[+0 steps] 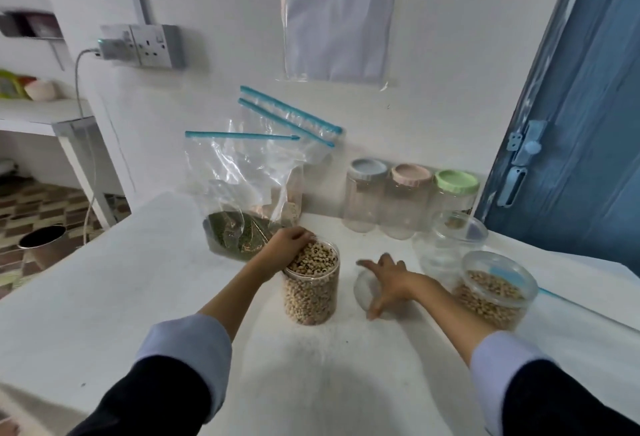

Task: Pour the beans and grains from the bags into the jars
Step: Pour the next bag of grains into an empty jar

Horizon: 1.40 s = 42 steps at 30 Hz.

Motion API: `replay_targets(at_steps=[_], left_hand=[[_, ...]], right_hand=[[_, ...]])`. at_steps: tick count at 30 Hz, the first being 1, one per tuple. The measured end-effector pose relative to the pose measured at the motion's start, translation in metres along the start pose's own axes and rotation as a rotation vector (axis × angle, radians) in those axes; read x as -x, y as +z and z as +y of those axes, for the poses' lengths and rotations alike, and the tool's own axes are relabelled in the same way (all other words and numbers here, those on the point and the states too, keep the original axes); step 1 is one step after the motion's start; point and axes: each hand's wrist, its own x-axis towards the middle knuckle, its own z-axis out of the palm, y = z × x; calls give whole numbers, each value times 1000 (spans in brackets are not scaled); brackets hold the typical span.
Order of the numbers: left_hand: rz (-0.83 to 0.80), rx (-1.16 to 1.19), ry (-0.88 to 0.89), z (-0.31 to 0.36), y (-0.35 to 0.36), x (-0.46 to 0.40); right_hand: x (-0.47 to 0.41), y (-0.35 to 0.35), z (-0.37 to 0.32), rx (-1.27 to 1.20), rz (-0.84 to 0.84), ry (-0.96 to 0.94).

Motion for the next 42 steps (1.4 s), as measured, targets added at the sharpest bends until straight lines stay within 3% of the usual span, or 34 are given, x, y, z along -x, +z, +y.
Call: replay_targets(at_steps=[2,5,7,11,16,19,24,33,39,42], left_hand=[[-5,225,-30,-7,1,2],[58,414,-55,-8,5,4],[98,492,-62,-8,7,5],[11,531,-88,-12,3,1],[-158,711,-117,-20,-6,0],[-154,750,-90,-28,-6,3],[-282,741,-29,-40,-2,10],[-254,767,-55,-47,1,5],[-29,744,-107,-40,16,9],[-6,748,-110,-35,17,11]], right_hand=[[2,-6,-5,-238,321,11],[-6,-16,-18,-872,784,9],[-11,-19,-36,-1336,777,16],[-9,-7,-74,-1804,383,-110],[-5,8,-85,-1636,275,-373],[-5,11,-76,-1510,223,-438],[-1,12,-69,-1331,214,-484],[2,3,-57,-1037,189,-496],[0,11,-57,-983,291,-497],[0,10,-56,-973,281,-506]])
